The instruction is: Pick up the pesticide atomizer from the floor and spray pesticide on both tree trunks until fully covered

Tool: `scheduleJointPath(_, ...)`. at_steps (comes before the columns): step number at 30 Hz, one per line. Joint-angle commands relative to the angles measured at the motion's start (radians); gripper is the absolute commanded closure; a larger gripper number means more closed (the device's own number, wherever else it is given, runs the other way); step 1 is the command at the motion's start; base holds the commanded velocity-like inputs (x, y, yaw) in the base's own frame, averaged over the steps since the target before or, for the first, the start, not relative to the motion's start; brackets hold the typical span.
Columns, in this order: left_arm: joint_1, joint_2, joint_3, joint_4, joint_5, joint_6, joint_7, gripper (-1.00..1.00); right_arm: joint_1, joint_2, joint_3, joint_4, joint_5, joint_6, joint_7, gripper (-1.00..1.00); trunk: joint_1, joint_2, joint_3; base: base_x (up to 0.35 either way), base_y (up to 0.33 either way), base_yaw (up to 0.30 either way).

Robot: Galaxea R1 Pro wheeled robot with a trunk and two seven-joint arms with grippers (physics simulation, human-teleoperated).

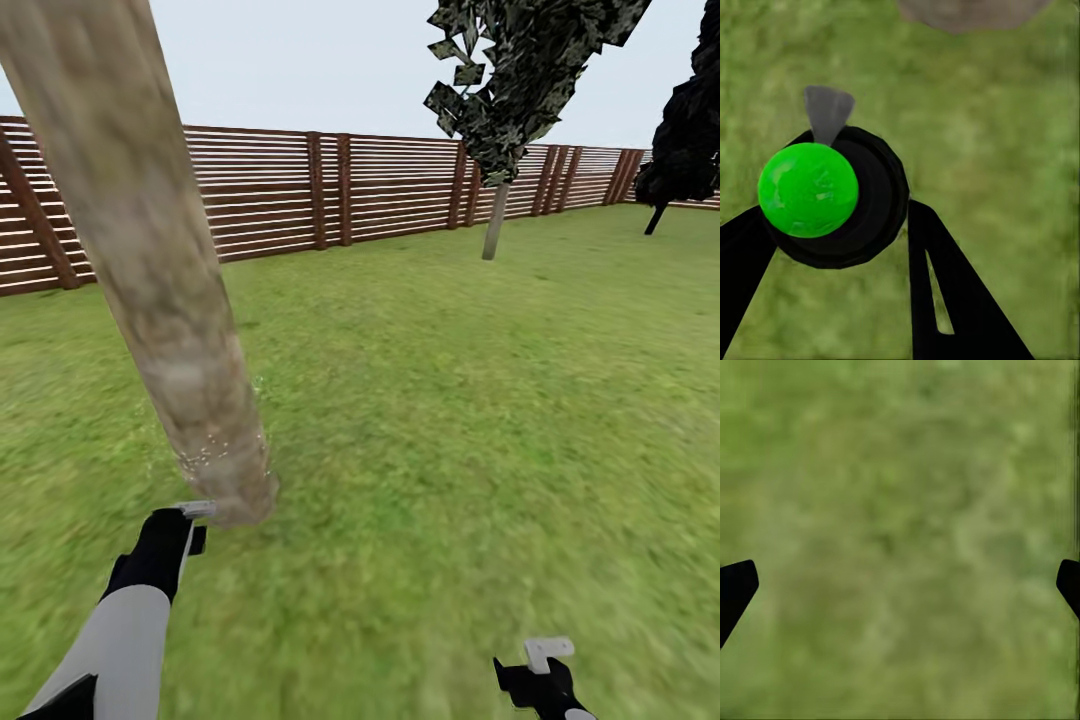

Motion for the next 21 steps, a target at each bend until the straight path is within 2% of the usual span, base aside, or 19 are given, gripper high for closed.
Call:
scheduleJointPath(1,-0.001,-0.002,0.004,-0.001,-0.006,0.003,-0.019,1.0,-0.001,0.0,-0.008,0.001,0.005,-0.004,0.005,-1.0,0.0,0.0,-0.001,0.224,-0.208,0.001)
scheduleJointPath(4,-0.001,-0.001,0.003,-0.002,-0.011,0.001,-0.07,1.0,-0.001,0.0,-0.008,0.001,0.005,-0.004,0.005,-1.0,0.0,0.0,-0.001,0.224,-0.208,0.0)
scheduleJointPath(11,-0.001,0.006,-0.002,-0.005,-0.02,0.002,-0.062,1.0,-0.001,0.0,-0.008,0.001,0.005,-0.004,0.005,-1.0,0.0,0.0,-0.001,0.105,-0.248,0.033)
scheduleJointPath(18,-0.001,0.007,-0.003,-0.004,-0.021,0.002,-0.056,1.0,-0.001,0.0,-0.008,0.001,0.005,-0.004,0.005,-1.0,0.0,0.0,-0.001,0.001,-0.272,0.259)
scheduleJointPath(21,-0.001,0.008,-0.002,-0.002,-0.022,0.002,-0.057,1.0,-0.001,0.0,-0.008,0.001,0.005,-0.004,0.005,-1.0,0.0,0.0,-0.001,0.0,-0.041,0.277)
